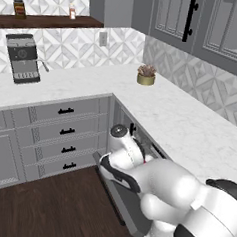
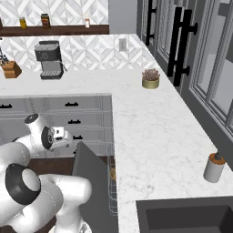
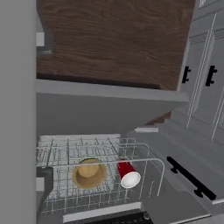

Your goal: Pick up the cup and bowl from the counter, place them in the dishwasher, and close the dishwasher door.

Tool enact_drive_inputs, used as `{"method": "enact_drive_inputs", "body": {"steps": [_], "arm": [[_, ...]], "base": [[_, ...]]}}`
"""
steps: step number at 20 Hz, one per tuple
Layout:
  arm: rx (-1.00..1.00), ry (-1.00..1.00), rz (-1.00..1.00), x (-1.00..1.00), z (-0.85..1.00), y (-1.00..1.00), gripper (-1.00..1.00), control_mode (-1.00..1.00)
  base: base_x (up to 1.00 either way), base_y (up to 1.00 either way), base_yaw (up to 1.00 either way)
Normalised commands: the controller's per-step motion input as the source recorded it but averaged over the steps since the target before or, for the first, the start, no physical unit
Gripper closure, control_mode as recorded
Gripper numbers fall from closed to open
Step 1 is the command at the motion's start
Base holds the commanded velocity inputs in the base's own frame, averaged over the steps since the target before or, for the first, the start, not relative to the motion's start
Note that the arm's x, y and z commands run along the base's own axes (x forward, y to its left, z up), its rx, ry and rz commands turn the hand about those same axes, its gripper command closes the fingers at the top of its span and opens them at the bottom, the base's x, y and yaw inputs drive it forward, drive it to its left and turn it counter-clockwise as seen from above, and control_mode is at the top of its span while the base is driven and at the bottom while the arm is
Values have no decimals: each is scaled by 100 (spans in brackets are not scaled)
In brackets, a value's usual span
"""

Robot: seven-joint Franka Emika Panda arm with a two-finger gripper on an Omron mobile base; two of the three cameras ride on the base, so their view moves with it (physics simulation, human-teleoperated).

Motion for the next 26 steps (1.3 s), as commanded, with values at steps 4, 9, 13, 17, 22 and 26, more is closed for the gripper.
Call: {"method": "enact_drive_inputs", "body": {"steps": [4,9,13,17,22,26], "arm": [[-10,3,0,0,-43,11,-100,-100],[-11,2,0,0,-53,52,-100,-100],[-8,4,-3,9,-64,50,-100,-100],[-12,1,-4,11,-44,44,-100,-100],[-15,0,-4,16,-46,39,-100,-100],[-11,0,0,11,-50,4,-100,-100]], "base": [[0,0,0],[0,0,0],[0,0,0],[0,0,0],[0,0,0],[0,0,0]]}}
